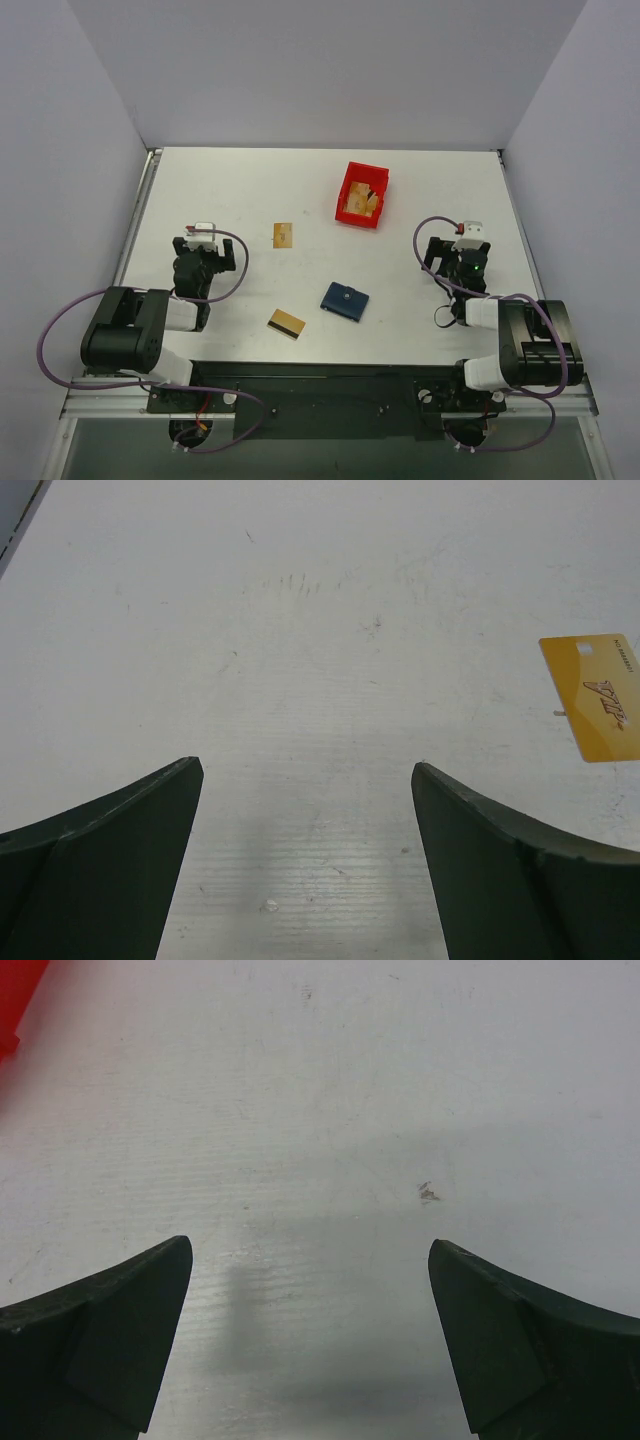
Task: Put the credit cards into the card holder
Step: Pick up the card holder from the center of the board.
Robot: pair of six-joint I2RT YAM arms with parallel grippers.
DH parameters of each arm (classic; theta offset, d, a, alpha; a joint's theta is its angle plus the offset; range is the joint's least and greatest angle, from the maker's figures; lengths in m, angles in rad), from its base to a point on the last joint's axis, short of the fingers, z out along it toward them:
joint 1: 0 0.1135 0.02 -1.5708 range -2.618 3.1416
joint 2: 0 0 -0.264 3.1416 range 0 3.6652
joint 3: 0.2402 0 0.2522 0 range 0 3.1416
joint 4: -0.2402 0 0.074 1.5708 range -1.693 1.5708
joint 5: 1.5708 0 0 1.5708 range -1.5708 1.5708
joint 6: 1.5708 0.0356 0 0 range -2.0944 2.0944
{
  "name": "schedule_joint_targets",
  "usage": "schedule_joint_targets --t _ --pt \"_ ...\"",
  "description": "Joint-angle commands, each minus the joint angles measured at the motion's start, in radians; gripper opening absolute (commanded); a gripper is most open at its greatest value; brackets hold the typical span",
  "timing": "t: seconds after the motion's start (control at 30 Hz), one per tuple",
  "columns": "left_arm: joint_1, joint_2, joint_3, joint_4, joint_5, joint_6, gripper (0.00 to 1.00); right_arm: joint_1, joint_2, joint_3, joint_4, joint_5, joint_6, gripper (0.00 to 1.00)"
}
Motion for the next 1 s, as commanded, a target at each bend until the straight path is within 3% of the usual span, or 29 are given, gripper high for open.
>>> schedule_joint_targets --t 0.0,0.8,0.97 --pt "0.003 -0.009 0.016 0.027 0.000 -0.002 0.97 0.003 0.001 0.028 0.031 -0.006 0.000 1.00" --pt "0.012 -0.008 0.017 0.021 0.017 -0.002 0.97 0.003 0.005 0.036 0.023 -0.003 0.000 1.00" --pt "-0.026 -0.025 0.028 -0.016 -0.051 0.011 0.97 0.010 -0.023 0.056 -0.022 0.061 0.013 1.00"
